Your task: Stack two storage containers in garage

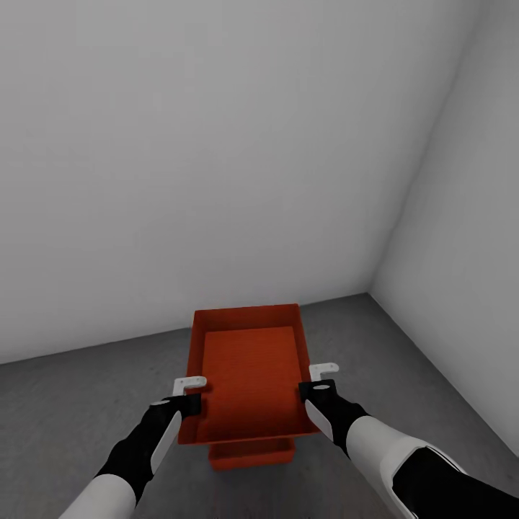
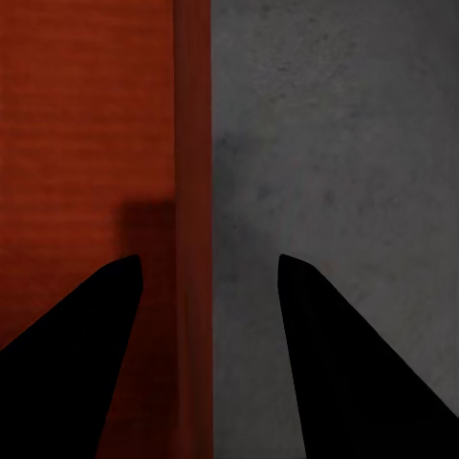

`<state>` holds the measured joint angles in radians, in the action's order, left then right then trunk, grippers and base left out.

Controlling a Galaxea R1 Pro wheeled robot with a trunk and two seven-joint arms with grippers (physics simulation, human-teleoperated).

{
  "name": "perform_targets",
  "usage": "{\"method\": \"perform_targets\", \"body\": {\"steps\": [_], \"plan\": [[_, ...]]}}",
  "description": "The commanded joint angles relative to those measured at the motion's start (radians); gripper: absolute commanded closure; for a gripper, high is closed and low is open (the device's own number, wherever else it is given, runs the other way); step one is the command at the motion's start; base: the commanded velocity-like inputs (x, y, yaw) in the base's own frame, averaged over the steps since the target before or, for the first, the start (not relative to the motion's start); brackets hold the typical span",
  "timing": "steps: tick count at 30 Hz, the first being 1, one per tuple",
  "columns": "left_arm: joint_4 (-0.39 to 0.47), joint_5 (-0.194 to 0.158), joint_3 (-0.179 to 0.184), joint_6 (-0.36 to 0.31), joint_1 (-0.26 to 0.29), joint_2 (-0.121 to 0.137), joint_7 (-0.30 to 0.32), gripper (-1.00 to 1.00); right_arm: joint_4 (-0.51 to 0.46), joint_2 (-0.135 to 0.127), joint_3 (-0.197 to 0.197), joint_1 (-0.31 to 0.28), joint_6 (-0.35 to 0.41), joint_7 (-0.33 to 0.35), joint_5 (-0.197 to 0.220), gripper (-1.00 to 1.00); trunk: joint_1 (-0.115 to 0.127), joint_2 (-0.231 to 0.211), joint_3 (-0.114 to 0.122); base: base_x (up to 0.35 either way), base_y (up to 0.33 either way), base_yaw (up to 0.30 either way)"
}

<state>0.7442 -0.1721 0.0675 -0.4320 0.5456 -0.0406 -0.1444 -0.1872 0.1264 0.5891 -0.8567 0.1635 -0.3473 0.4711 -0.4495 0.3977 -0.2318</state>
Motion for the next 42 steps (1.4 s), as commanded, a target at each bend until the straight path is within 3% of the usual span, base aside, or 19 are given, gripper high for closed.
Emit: {"method": "perform_targets", "body": {"steps": [1, 18, 31, 42], "plan": [[0.003, 0.059, 0.005, 0.024, 0.000, 0.010, -0.023, 1.00, 0.000, -0.001, 0.020, -0.001, 0.005, 0.018, 0.042, 1.00, 0.000, 0.002, -0.004, 0.000, 0.000, 0.000], [0.003, 0.059, 0.005, 0.024, 0.000, 0.010, -0.023, 1.00, 0.000, -0.001, 0.020, -0.001, 0.005, 0.018, 0.042, 1.00, 0.000, 0.002, -0.031, 0.002, 0.000, 0.000], [0.003, 0.059, 0.005, 0.024, 0.000, 0.010, -0.023, 1.00, 0.000, -0.001, 0.020, -0.001, 0.005, 0.018, 0.043, 1.00, 0.000, 0.002, -0.052, 0.197, 0.000, 0.000], [0.004, 0.059, 0.006, 0.024, 0.000, 0.010, -0.023, 1.00, 0.000, -0.001, 0.020, -0.001, 0.005, 0.018, 0.043, 1.00, 0.000, 0.002, -0.070, 0.031, 0.000, 0.000]]}}
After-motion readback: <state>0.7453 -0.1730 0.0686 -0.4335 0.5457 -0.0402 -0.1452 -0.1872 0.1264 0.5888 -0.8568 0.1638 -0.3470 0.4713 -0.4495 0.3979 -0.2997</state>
